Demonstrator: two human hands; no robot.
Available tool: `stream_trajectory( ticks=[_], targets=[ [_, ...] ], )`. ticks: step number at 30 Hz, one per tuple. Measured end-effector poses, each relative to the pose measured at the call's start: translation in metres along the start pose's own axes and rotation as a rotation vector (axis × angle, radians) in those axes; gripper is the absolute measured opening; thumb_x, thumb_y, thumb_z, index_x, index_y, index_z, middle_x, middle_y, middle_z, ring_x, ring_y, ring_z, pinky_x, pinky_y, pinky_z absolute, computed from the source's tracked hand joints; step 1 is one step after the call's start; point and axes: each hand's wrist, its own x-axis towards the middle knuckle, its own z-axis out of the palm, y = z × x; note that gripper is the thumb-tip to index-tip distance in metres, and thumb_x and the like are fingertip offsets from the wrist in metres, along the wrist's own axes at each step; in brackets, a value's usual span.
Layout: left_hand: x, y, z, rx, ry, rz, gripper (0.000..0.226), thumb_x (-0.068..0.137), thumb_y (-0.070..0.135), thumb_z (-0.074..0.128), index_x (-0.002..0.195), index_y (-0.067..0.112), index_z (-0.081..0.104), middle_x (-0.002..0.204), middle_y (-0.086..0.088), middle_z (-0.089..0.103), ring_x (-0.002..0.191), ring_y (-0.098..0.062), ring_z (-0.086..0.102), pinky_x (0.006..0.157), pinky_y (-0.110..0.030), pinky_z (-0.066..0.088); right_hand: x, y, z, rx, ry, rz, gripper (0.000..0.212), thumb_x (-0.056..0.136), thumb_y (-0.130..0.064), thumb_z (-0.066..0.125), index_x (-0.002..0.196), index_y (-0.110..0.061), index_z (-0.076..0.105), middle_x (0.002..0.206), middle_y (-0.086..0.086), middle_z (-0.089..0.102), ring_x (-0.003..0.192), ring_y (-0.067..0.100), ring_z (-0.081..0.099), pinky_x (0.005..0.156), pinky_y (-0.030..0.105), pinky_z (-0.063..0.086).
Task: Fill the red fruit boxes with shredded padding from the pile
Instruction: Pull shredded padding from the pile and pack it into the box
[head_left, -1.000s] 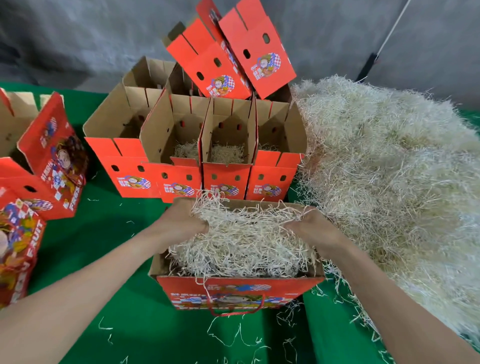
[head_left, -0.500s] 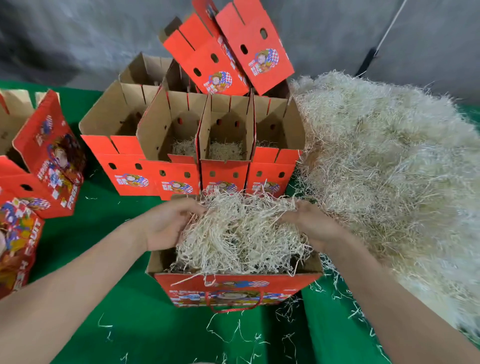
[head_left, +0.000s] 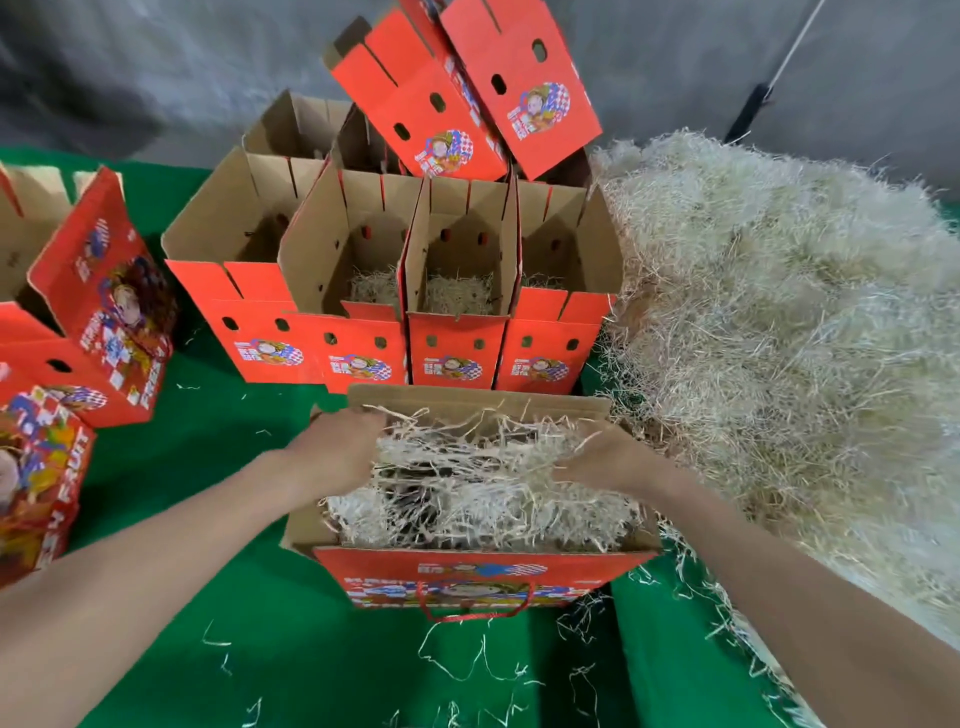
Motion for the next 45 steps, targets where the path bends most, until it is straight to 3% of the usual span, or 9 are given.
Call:
stream_trajectory(
  ticks=[2, 8, 14, 20, 23, 27, 32, 39, 45],
  targets=[
    [0.002, -0.003, 0.0, 0.04, -0.042, 0.053, 0.035, 0.081, -0.01, 0.039, 0.111, 0.005, 0.052, 0.082, 0.0, 0.045, 0.073, -0.015, 0.049, 0.066, -0.026, 0.045, 0.0, 0.0, -0.002, -0.033, -0.096, 0.005, 0.049, 0.095, -0.039, 0.046, 0.136, -0.012, 0.044, 0.146, 0.008, 0.035, 0.132, 0.02, 0.036, 0.106, 0.029, 0.027],
    [0.018, 0.031, 0.001, -0.082, -0.2, 0.154, 0.035, 0.093, 0.017, 0.049, 0.125, 0.003, 0.045, 0.092, -0.005, 0.06, 0.068, -0.016, 0.056, 0.054, -0.028, 0.046, 0.04, -0.034, 0.025, 0.301, -0.193, -0.115, 0.041, 0.094, -0.032, 0.052, 0.128, -0.009, 0.046, 0.128, 0.004, 0.05, 0.111, 0.018, 0.051, 0.09, 0.023, 0.043],
    [0.018, 0.028, -0.007, 0.357, -0.304, 0.148, 0.041, 0.081, 0.045, 0.066, 0.098, 0.008, 0.058, 0.088, -0.003, 0.061, 0.076, -0.021, 0.057, 0.058, -0.03, 0.043, 0.076, -0.025, 0.041, -0.502, -0.236, -0.061, 0.018, 0.088, -0.01, 0.048, 0.071, -0.006, 0.05, 0.077, 0.006, 0.052, 0.057, 0.014, 0.043, 0.046, 0.019, 0.039],
    [0.02, 0.022, -0.016, 0.135, -0.271, 0.357, 0.022, 0.09, 0.019, 0.059, 0.111, 0.021, 0.064, 0.111, 0.002, 0.064, 0.098, -0.011, 0.059, 0.074, -0.022, 0.041, 0.065, -0.012, -0.003, -0.457, -0.286, -0.139, 0.033, 0.086, -0.03, 0.064, 0.1, 0.001, 0.062, 0.063, 0.006, 0.063, 0.042, 0.005, 0.058, 0.04, 0.016, 0.042],
    [0.033, 0.031, -0.007, 0.125, -0.501, 0.447, 0.03, 0.092, 0.005, 0.048, 0.115, 0.017, 0.062, 0.113, 0.0, 0.064, 0.079, 0.005, 0.055, 0.065, -0.012, 0.04, 0.067, -0.019, 0.003, -0.537, -0.455, -0.21, 0.02, 0.092, -0.02, 0.055, 0.09, -0.002, 0.063, 0.071, 0.007, 0.066, 0.056, 0.014, 0.065, 0.046, 0.022, 0.044],
    [0.058, 0.055, 0.026, 0.486, -0.717, 0.424, 0.027, 0.09, 0.003, 0.045, 0.114, -0.001, 0.056, 0.106, -0.015, 0.058, 0.079, -0.023, 0.051, 0.065, -0.033, 0.045, 0.091, -0.027, 0.036, -0.91, -0.632, -0.198, 0.017, 0.091, -0.005, 0.05, 0.098, 0.004, 0.062, 0.08, 0.005, 0.057, 0.07, 0.021, 0.055, 0.072, 0.033, 0.051],
    [0.073, 0.05, 0.07, 0.626, -0.984, 0.256, 0.051, 0.089, 0.027, 0.058, 0.135, 0.007, 0.047, 0.135, -0.013, 0.05, 0.12, -0.029, 0.051, 0.098, -0.038, 0.044, 0.112, -0.007, 0.074, -0.946, -0.74, -0.217, 0.026, 0.097, -0.01, 0.041, 0.116, 0.003, 0.052, 0.116, 0.016, 0.055, 0.1, 0.029, 0.056, 0.09, 0.037, 0.045],
    [0.084, 0.063, 0.064, 0.193, -0.504, 0.42, 0.014, 0.089, -0.002, 0.048, 0.095, 0.005, 0.058, 0.081, -0.003, 0.055, 0.064, -0.017, 0.048, 0.063, -0.028, 0.041, 0.125, -0.006, 0.084, -0.685, -0.442, -0.322, 0.036, 0.088, -0.003, 0.048, 0.124, -0.003, 0.054, 0.121, 0.015, 0.058, 0.105, 0.03, 0.057, 0.083, 0.034, 0.048],
    [0.082, 0.056, 0.088, 0.659, -0.83, 0.326, 0.042, 0.096, 0.012, 0.045, 0.136, 0.0, 0.042, 0.136, -0.016, 0.047, 0.119, -0.028, 0.05, 0.099, -0.034, 0.041, 0.116, 0.02, 0.101, -0.944, -0.683, -0.292, 0.036, 0.093, -0.012, 0.046, 0.128, -0.004, 0.05, 0.131, 0.013, 0.052, 0.115, 0.03, 0.051, 0.084, 0.036, 0.043]
  ],
)
